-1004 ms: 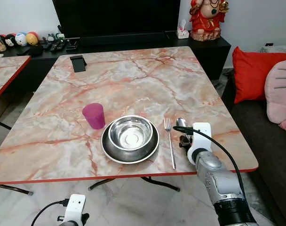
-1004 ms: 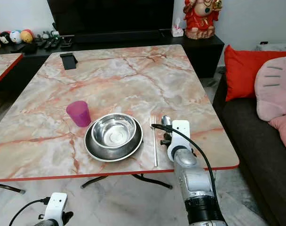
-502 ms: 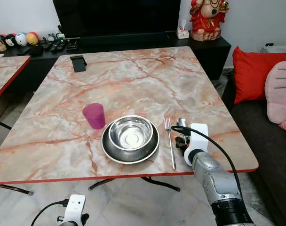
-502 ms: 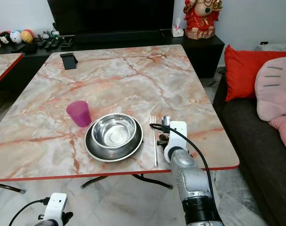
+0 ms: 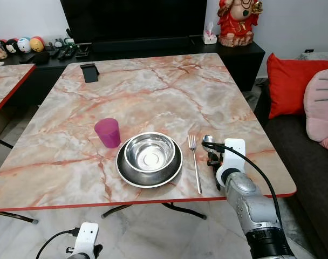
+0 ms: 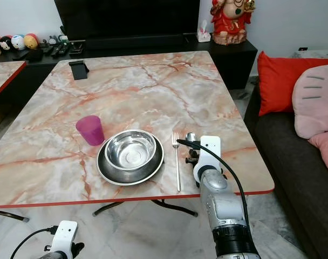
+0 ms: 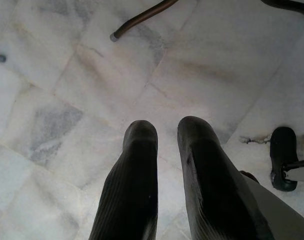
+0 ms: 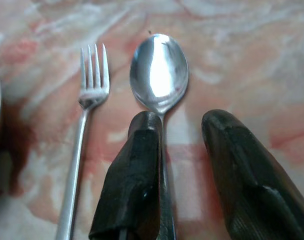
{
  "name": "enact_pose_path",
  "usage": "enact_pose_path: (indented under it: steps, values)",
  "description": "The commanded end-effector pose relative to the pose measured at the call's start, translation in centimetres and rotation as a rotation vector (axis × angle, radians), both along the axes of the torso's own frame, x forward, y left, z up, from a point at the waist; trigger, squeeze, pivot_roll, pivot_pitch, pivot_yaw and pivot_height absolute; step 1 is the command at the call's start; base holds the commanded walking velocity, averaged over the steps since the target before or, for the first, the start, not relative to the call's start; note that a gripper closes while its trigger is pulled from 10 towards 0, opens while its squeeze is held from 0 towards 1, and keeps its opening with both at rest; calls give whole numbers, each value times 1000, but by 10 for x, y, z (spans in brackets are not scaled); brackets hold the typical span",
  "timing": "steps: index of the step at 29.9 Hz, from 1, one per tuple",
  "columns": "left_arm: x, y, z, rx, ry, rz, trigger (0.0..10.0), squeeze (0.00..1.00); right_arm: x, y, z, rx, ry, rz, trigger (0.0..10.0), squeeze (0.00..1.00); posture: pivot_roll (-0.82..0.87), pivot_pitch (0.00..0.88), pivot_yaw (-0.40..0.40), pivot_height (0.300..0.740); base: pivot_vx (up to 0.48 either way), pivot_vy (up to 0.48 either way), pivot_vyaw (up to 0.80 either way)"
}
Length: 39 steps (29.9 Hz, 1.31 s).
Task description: Setting the table
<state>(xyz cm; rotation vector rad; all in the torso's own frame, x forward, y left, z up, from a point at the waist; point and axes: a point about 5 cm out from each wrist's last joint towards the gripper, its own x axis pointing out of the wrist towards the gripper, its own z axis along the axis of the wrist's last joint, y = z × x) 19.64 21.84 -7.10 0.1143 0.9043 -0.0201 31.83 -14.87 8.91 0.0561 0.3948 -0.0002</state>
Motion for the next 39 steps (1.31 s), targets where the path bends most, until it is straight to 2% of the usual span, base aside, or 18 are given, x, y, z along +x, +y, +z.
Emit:
enact_pose_path:
  steps: [1,3,5,6,9,13,16,19,22,25,29,35,39]
  values:
    - [-2,2,-1,16,20,-7,10000,0,2,0,11,21,-69,-14,10000,0,-56,0,68,740,0,0,0]
    - [-2,1,-1,14,18,-5,10000,0,6,2,25,53,-183,-9,10000,0,-55,0,68,740,0,0,0]
    - [-2,1,-1,13,16,-4,10000,0,8,4,43,29,-330,23,10000,0,-56,0,69,740,0,0,0]
    - [-2,1,-1,12,14,-1,10000,0,8,5,47,39,-366,20,10000,0,-56,0,69,740,0,0,0]
    - [-3,4,-1,7,6,16,10000,0,7,-2,57,17,-446,-44,10000,0,-55,0,70,740,0,0,0]
    - [-4,7,-1,8,7,26,10000,0,6,-5,64,-3,-503,-61,10000,0,-58,0,73,740,0,0,0]
    - [-11,22,0,6,16,78,10000,0,-1,-21,78,-34,-626,-137,10000,0,-47,0,61,740,0,0,0]
    - [-14,29,0,9,19,86,10000,0,-2,-26,90,-31,-704,-150,10000,0,-56,0,57,740,0,0,0]
    - [-15,28,-1,8,22,86,10000,0,-1,-27,92,-58,-712,-150,10000,0,-60,0,53,740,0,0,0]
    - [-18,19,-5,-9,24,98,10000,0,0,-35,91,-81,-709,-207,10000,0,-52,0,41,740,0,263,0]
    - [-25,5,-11,-19,41,84,10000,0,-1,-29,102,-97,-779,-171,10000,0,-62,0,41,740,0,421,0]
    - [-31,-4,-15,-23,52,85,10000,0,-2,-33,102,-121,-774,-206,10000,0,-52,0,32,740,0,419,0]
    - [-32,-9,-17,-26,55,78,10000,0,-3,-28,96,-118,-761,-189,10000,0,-50,0,32,740,0,418,0]
